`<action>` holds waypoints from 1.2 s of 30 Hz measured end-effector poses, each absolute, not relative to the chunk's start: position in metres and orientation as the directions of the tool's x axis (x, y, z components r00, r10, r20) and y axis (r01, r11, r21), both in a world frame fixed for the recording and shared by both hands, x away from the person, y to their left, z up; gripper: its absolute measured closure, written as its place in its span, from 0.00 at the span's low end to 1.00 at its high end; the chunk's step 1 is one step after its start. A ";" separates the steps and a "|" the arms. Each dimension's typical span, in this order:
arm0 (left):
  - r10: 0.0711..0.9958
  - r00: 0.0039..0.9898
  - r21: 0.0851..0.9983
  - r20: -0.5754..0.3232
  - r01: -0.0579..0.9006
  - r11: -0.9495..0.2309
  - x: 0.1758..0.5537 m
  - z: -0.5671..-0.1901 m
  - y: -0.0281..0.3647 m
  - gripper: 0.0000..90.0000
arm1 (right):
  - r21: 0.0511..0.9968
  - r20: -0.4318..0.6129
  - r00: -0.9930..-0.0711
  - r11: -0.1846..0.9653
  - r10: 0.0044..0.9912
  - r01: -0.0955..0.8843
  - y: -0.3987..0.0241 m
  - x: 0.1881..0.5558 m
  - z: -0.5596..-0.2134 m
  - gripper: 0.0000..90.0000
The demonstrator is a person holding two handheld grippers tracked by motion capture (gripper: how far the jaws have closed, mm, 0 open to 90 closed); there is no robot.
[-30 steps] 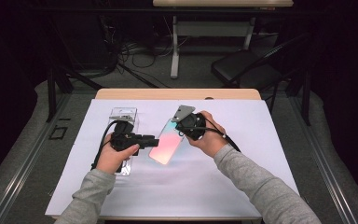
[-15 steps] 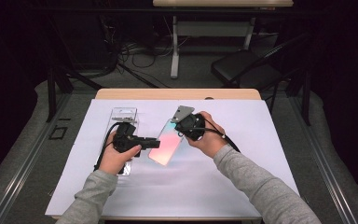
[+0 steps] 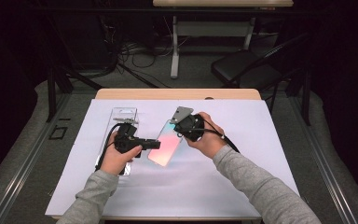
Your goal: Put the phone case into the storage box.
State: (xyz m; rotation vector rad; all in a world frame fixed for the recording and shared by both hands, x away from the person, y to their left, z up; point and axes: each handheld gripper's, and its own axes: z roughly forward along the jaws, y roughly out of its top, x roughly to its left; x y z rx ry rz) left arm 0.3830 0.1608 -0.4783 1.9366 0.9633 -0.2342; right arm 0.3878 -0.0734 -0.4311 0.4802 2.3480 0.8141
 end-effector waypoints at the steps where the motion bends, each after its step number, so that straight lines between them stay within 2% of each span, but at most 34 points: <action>1: 0.530 0.674 0.657 -0.515 0.707 -0.261 0.383 -0.478 0.161 0.84 | 0.652 -0.421 -0.754 0.746 0.505 0.136 -0.073 0.388 -0.431 0.98; 19: 0.516 0.667 0.640 -0.537 0.721 -0.266 0.383 -0.482 0.157 0.81 | 0.655 -0.418 -0.760 0.745 0.498 0.128 -0.070 0.385 -0.431 0.98; 36: 0.511 0.657 0.631 -0.554 0.732 -0.256 0.385 -0.484 0.160 0.87 | 0.655 -0.418 -0.764 0.745 0.492 0.122 -0.070 0.386 -0.431 0.98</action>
